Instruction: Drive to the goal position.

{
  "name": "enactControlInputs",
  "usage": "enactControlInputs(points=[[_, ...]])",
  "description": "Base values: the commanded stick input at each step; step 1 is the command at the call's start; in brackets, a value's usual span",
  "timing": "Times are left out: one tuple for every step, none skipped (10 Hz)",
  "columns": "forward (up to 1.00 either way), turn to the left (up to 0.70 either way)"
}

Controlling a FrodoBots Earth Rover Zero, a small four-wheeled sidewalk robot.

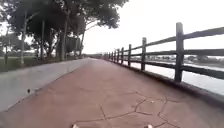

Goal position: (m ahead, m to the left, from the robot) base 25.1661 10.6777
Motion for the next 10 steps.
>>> enactControlInputs(points=[[1.0,0.0],[1.0,0.0],[1.0,0.0],[1.0,0.0],[1.0,0.0],[1.0,0.0],[1.0,0.0],[1.0,0.0],[1.0,0.0],[1.0,0.0]])
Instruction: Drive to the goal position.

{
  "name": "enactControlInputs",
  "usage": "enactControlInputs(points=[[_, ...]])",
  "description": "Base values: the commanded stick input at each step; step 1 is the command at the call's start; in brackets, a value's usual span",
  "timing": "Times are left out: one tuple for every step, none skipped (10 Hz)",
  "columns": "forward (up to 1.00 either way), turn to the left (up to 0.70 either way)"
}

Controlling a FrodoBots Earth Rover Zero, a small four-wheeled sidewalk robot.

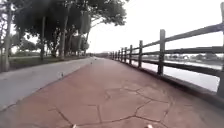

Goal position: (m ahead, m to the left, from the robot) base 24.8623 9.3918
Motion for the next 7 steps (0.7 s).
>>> enactControlInputs(points=[[1.0,0.0],[1.0,0.0],[1.0,0.0],[1.0,-0.23],[1.0,-0.4],[1.0,-0.4],[1.0,-0.4]])
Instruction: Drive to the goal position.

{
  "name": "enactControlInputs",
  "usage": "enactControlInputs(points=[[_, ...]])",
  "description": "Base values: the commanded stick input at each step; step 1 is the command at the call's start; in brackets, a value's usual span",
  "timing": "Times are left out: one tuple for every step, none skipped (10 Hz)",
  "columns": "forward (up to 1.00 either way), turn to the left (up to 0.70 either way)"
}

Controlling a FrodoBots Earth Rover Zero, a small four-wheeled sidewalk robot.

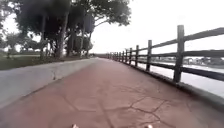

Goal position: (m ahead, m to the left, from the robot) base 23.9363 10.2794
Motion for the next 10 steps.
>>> enactControlInputs(points=[[1.0,-0.2],[1.0,-0.12],[1.0,-0.03],[1.0,0.0],[1.0,0.0],[1.0,0.0],[1.0,0.0],[1.0,0.0],[1.0,0.0],[1.0,0.0]])
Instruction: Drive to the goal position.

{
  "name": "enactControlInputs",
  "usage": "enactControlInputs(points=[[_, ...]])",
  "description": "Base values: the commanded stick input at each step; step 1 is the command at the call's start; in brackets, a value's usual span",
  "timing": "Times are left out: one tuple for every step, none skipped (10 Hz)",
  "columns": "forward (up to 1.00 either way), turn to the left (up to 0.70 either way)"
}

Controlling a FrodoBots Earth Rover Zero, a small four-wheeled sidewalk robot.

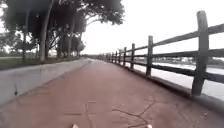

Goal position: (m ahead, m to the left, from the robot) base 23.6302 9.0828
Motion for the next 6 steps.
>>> enactControlInputs(points=[[1.0,0.0],[1.0,0.0],[1.0,0.0],[1.0,0.0],[1.0,0.0],[1.0,0.0]])
